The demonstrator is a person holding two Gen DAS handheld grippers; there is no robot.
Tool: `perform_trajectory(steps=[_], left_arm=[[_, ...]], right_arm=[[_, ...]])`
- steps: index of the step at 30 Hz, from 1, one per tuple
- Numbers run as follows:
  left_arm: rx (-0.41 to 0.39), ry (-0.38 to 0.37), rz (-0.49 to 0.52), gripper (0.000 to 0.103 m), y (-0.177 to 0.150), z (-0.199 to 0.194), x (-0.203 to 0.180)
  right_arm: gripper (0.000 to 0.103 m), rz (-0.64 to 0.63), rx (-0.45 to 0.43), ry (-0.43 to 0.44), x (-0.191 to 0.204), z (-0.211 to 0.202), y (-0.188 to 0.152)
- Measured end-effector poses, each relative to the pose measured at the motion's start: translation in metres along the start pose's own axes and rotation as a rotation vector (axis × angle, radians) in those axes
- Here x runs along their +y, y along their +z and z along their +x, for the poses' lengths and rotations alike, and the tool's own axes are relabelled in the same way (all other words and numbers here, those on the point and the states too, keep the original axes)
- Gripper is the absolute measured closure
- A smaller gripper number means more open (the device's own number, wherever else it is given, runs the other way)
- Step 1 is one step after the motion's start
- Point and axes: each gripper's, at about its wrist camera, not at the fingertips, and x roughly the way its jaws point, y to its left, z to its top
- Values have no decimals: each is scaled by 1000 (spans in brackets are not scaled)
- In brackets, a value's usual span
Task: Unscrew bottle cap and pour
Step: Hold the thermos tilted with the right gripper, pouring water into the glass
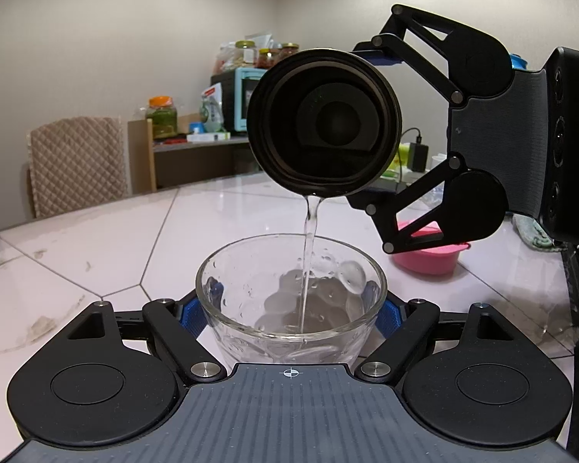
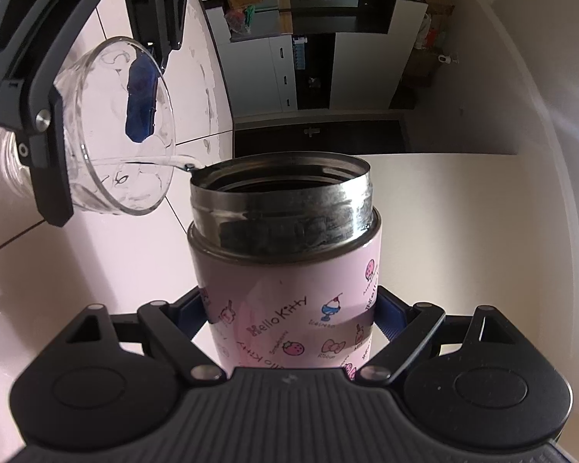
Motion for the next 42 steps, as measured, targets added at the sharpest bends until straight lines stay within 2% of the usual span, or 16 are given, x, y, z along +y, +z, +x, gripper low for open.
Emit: perform_trajectory(steps=[24, 28, 39, 42], left_arm=[[1, 7, 7, 16, 2, -1, 0], [1, 7, 7, 16, 2, -2, 0], [1, 6, 7, 16, 2, -2, 0], [1, 6, 7, 16, 2, -2, 1]], right_arm=[[15, -34, -4, -11, 1, 1, -1], [15, -37, -4, -17, 20, -2, -10], [15, -60, -4, -29, 24, -2, -11], [15, -63, -8, -28, 11, 11, -13]])
